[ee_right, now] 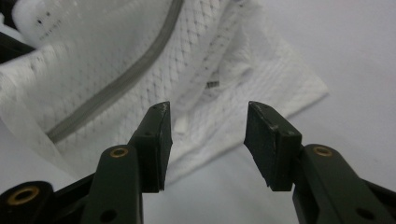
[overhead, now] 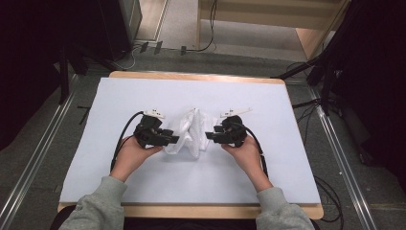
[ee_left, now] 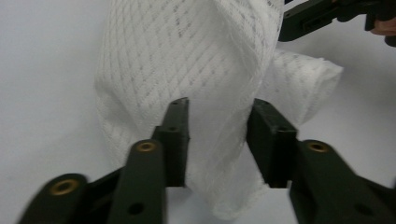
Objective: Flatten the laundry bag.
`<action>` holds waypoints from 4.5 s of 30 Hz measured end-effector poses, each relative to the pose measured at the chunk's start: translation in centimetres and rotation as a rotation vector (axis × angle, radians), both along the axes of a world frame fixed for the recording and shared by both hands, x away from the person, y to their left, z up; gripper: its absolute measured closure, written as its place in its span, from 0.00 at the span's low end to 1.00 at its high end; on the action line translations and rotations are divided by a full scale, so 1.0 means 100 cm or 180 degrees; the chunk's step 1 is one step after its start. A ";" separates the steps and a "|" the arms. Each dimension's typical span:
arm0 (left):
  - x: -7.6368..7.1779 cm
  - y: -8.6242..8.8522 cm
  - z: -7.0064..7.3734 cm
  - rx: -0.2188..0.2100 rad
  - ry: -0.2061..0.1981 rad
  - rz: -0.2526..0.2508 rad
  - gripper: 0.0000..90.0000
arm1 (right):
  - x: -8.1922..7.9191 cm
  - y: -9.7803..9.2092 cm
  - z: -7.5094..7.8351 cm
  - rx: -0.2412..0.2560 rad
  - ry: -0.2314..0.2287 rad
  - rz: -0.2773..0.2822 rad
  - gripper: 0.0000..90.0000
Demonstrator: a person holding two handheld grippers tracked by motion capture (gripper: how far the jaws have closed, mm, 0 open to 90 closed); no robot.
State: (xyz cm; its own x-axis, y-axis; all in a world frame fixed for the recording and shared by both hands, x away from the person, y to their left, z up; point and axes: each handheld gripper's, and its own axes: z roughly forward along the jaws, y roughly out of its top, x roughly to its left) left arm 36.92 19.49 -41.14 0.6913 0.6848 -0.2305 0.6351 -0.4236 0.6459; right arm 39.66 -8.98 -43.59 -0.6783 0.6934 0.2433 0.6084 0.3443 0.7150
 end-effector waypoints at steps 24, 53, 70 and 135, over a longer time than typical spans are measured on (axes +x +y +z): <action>-0.010 0.078 -0.003 -0.0395 0.0068 0.0636 1.00 | 0.031 0.038 0.008 -0.0007 0.0000 0.0217 1.00; 0.022 0.126 -0.015 -0.0541 0.0258 0.1034 1.00 | -0.051 0.019 0.018 0.0058 0.0120 0.0559 1.00; 0.050 0.122 -0.023 -0.0314 0.0217 0.1058 1.00 | -0.075 0.031 0.007 0.0068 0.0231 0.0725 0.88; -0.026 0.118 -0.005 -0.0431 0.0089 0.0929 0.55 | 0.057 -0.028 -0.016 -0.0157 0.0110 -0.0411 1.00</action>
State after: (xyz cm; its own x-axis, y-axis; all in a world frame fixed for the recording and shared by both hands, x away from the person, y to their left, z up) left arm 34.33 31.26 -41.68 0.4623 0.8150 -0.3493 0.7355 -0.1324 0.6645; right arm 45.40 -11.83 -45.23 -0.5746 0.7860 0.2283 0.6738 0.2959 0.6771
